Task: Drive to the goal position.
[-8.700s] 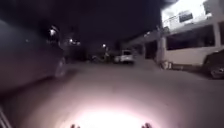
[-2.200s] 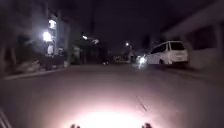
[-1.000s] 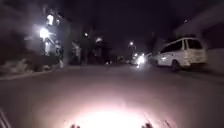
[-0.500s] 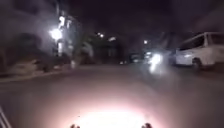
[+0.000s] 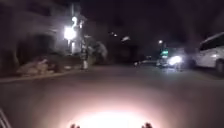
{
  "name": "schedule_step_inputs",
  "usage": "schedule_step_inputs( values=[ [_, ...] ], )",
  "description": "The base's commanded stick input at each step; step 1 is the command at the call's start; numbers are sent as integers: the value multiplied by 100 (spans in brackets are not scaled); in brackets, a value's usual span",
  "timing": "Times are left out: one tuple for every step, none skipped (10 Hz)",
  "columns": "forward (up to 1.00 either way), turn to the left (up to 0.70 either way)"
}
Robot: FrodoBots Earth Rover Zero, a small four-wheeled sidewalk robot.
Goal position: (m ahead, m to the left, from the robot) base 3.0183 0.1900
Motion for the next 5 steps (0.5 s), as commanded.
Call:
schedule_step_inputs(
  values=[
    [100, 0],
    [100, -5],
    [100, -9],
    [100, -14],
    [100, -18]
  ],
)
